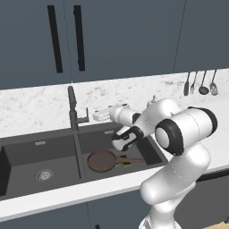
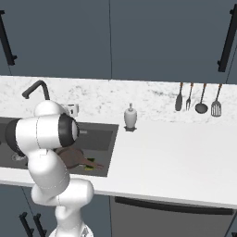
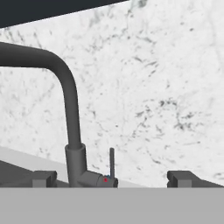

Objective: Pick the pan and sponge and place them into the sink. Then turn on the water.

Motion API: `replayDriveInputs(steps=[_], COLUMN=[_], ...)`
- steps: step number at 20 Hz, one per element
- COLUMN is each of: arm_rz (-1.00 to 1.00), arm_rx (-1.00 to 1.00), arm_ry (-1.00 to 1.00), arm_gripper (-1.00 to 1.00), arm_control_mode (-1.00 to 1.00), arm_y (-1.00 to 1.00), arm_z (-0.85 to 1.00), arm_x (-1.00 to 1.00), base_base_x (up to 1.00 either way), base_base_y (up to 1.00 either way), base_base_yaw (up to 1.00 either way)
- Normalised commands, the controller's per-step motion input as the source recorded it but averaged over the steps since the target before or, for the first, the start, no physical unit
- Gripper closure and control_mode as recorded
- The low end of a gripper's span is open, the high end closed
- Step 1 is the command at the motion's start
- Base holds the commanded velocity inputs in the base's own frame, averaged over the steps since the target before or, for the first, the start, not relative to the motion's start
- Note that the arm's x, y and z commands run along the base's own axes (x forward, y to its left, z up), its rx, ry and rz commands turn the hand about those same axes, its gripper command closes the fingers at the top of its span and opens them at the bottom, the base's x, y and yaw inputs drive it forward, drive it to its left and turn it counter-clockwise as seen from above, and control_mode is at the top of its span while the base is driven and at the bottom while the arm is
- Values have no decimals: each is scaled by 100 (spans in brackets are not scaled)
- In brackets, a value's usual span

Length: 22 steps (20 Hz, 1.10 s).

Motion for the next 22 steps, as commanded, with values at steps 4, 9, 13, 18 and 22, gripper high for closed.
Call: replayDriveInputs(steps=[4,9,13,18,22], arm_rz=[0,0,-6,-14,-21], arm_rx=[1,0,1,4,3], arm_ry=[-7,0,0,-3,-7], arm_gripper=[-100,-100,-100,-100,-100], arm_control_mode=[-100,-100,-100,-100,-100], arm_y=[5,3,3,5,16], arm_z=[-15,-1,-21,-34,-21], arm_x=[0,0,0,-2,-16], base_base_x=[0,0,0,0,0], base_base_y=[0,0,0,0,0], base_base_yaw=[0,0,0,0,0])
